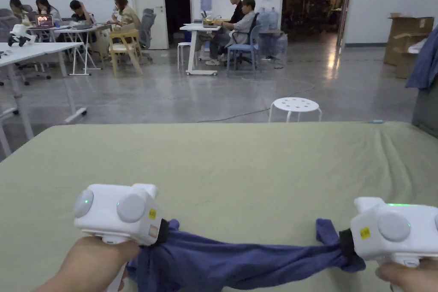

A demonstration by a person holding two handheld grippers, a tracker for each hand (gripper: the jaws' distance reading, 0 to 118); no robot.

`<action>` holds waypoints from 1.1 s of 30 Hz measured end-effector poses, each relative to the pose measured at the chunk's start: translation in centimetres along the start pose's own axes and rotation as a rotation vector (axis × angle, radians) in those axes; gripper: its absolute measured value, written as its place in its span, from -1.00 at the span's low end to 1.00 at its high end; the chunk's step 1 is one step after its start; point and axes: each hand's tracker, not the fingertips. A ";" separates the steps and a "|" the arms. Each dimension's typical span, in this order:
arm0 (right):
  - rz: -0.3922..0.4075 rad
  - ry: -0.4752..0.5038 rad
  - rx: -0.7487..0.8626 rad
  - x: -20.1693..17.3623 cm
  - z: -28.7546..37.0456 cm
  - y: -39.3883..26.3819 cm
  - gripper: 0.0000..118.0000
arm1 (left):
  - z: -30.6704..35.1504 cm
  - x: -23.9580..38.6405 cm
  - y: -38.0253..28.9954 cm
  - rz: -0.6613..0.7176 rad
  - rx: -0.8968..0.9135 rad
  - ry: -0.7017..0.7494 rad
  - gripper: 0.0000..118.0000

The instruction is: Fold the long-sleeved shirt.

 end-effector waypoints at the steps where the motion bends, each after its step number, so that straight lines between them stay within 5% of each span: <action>1: -0.010 0.025 -0.023 0.6 0.5 -2.5 -0.84 | 0.4 0.2 -2.1 -0.007 -0.006 0.005 -0.93; 15: 0.101 0.092 -0.176 2.9 10.5 -26.7 -0.84 | 9.6 4.2 -26.0 -0.101 -0.176 -0.097 -0.93; 25: 0.058 0.095 -0.225 2.7 10.2 -30.9 -0.82 | 5.9 3.9 -31.7 -0.055 -0.309 -0.107 -0.88; 27: 0.025 0.095 -0.245 3.0 9.8 -30.8 -0.72 | 4.2 2.9 -32.9 0.038 -0.323 -0.113 -0.83; 29: -0.043 0.084 -0.275 3.5 9.4 -30.7 -0.39 | 4.6 2.1 -32.8 0.152 -0.280 -0.153 -0.77; 30: -0.062 0.062 -0.270 4.0 9.6 -30.3 -0.18 | 5.0 1.9 -32.5 0.188 -0.291 -0.164 -0.72; 31: -0.051 0.063 -0.278 4.5 9.8 -29.9 0.09 | 5.6 1.7 -32.2 0.213 -0.289 -0.165 -0.43; 33: 0.005 -0.046 -0.205 4.4 12.4 -29.0 0.44 | 8.2 1.2 -31.0 0.185 -0.292 -0.162 0.52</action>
